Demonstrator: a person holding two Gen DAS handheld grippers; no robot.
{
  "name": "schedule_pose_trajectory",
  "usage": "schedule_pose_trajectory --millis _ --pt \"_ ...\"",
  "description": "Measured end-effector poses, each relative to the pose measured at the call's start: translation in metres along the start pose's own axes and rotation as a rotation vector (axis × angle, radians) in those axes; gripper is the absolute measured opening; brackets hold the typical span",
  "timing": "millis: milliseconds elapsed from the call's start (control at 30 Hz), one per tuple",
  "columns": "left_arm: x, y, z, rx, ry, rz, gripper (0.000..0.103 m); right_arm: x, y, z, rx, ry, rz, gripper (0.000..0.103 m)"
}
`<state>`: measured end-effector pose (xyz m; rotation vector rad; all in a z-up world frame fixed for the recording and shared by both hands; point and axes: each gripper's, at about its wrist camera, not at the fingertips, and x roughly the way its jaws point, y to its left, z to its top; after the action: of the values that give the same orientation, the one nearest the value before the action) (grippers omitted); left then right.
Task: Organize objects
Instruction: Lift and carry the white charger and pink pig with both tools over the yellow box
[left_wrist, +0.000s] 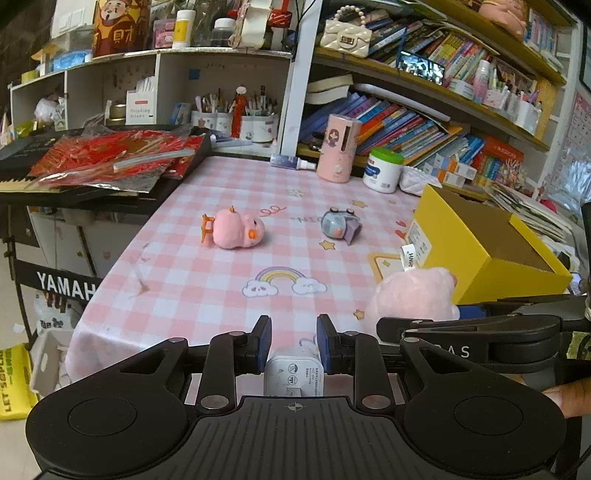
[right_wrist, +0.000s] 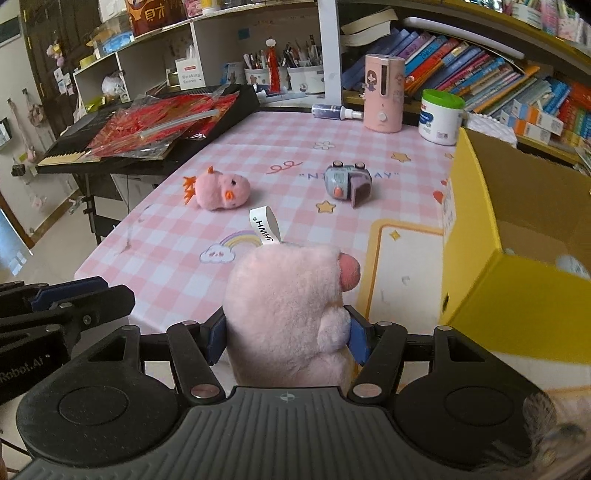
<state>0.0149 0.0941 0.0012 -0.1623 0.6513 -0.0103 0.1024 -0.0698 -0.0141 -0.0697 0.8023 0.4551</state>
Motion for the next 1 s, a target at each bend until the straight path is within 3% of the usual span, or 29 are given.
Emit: schedule_pose_trajectory --millis 567,1000 --pt "-0.029 -0.037 -0.034 0.115 0.041 -0.104 0.025 -0.051 -0.013 -0.067 0.135 0.001 -0.065 0.060" --pt "-0.017 -0.094 -0.039 0.240 0.068 -0.282 0.025 -0.093 -0.059 -0.105 0.284 -0.012 -0.221 0.060"
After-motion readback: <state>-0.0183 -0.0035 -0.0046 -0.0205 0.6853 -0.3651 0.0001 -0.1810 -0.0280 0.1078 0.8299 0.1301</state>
